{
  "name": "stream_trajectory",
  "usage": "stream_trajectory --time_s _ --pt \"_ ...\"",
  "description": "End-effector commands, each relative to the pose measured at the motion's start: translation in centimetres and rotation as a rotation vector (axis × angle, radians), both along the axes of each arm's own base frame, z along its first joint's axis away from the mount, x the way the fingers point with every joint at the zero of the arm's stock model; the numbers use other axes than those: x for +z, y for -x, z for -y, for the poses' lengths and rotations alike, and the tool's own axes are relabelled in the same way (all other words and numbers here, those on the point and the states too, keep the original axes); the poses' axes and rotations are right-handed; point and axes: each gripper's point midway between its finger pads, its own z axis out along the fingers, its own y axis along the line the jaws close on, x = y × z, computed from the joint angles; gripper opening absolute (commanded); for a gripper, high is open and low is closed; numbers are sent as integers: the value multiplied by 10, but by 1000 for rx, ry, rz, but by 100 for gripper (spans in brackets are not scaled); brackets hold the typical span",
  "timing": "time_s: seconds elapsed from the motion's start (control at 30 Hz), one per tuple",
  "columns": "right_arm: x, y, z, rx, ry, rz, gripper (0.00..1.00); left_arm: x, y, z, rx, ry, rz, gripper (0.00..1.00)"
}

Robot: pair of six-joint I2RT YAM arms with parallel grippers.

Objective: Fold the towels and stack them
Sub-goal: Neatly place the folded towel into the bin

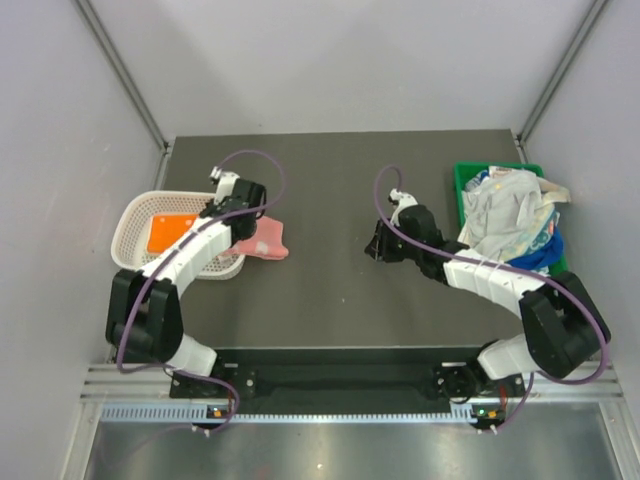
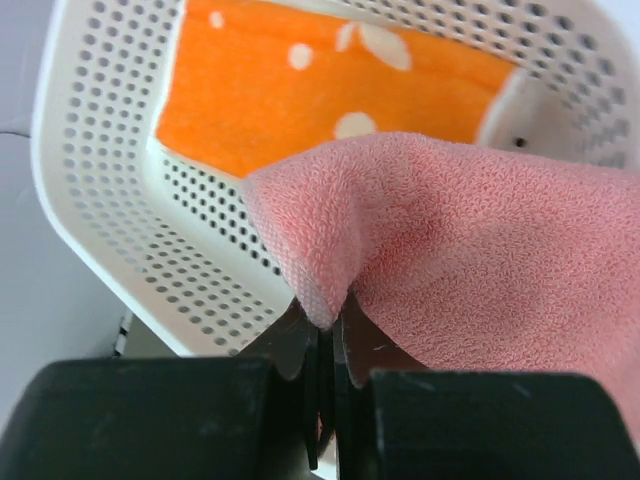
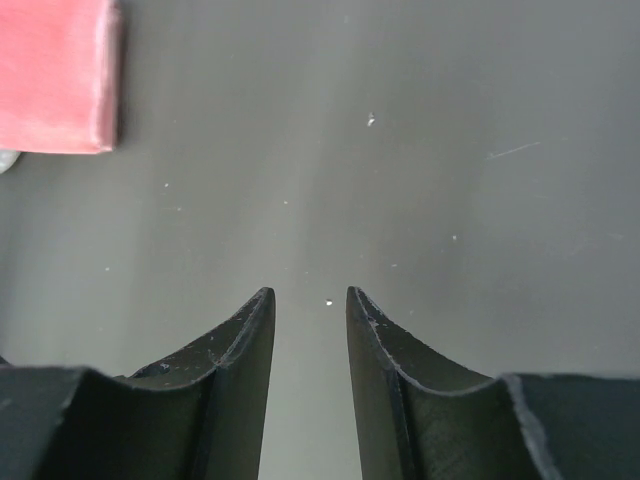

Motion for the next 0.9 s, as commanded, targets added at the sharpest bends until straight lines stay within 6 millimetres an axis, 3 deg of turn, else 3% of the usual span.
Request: stream_trajectory --time_s 0.0,0.07,0.17,0.5,0.73,0.87 --pt "1 1 -11 26 -32 21 35 31 -21 -18 -41 -23 195 0" --pt "-1 3 -14 32 -34 19 35 45 -27 -29 -39 -47 257 0" --pt "-5 4 -14 34 -35 13 35 47 -28 -48 -4 -62 272 0" --pt "-9 6 -16 42 -37 9 34 45 -41 -98 75 -88 282 0" --pt "-12 8 -18 53 -43 5 34 44 -50 -121 59 -129 274 0" --pt "-14 10 -18 59 -44 1 34 33 -54 -148 108 -133 254 0"
